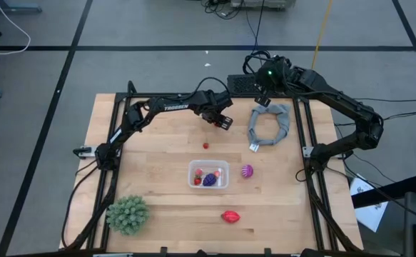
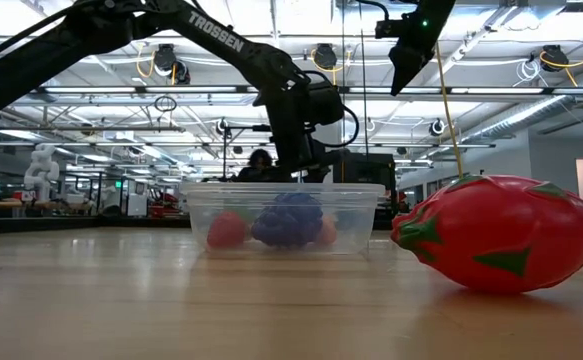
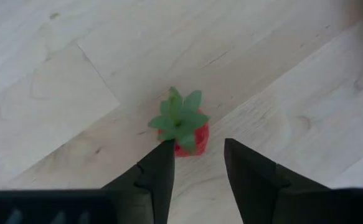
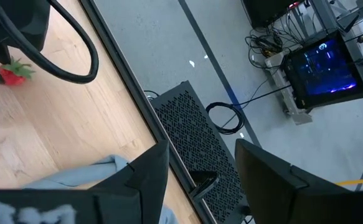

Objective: Pick and placing Produce into tupperware
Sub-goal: Put the top strawberry into the bin

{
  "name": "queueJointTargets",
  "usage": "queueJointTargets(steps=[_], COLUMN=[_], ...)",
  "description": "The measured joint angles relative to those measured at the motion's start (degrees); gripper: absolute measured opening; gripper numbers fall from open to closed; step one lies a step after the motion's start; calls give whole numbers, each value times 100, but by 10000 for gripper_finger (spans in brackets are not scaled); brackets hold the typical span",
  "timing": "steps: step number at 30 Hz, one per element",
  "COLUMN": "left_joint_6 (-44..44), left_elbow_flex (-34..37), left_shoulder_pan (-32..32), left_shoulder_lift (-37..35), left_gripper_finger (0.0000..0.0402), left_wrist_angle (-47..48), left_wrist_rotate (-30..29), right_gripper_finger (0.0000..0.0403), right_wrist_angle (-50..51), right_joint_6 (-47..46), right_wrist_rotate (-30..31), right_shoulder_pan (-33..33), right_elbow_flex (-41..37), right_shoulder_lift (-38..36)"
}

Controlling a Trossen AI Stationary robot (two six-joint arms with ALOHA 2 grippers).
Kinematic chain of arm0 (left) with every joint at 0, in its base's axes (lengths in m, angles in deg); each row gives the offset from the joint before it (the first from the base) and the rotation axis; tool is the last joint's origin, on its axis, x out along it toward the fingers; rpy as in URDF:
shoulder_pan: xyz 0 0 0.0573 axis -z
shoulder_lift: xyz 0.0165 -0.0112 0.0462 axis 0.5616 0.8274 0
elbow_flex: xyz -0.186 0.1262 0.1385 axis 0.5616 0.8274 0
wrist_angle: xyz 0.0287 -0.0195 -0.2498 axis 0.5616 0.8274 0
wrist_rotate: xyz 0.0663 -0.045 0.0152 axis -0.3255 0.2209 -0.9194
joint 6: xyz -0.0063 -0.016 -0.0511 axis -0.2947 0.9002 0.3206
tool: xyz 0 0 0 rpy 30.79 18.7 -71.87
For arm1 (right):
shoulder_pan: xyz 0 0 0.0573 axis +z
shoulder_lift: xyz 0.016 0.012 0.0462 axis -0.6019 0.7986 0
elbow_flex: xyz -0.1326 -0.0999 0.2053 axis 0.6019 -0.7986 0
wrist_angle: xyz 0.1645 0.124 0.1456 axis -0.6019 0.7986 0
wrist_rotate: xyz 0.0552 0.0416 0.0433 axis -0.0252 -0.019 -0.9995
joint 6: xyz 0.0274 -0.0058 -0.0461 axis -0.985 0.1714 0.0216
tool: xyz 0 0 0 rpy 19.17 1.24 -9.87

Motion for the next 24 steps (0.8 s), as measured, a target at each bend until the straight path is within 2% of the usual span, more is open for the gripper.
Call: queueJointTargets(steps=[7,17,21,24], left_joint_6=[-1,6,-209,-520], left_elbow_flex=[0,-20,-366,-977], left_shoulder_pan=[20,42,42,42], left_shoulder_lift=[0,0,-15,-22], left_gripper_finger=[143,143,143,143], left_wrist_angle=[355,382,441,954], left_wrist_rotate=[-38,-51,123,152], right_gripper_finger=[177,177,177,177], right_wrist_angle=[-4,-34,-29,-26], right_joint_6=[0,-1,-1,-1], right_wrist_rotate=[0,0,0,0], right_shoulder_pan=[0,0,0,0], right_elbow_flex=[0,0,0,0], right_shoulder_lift=[0,0,0,0])
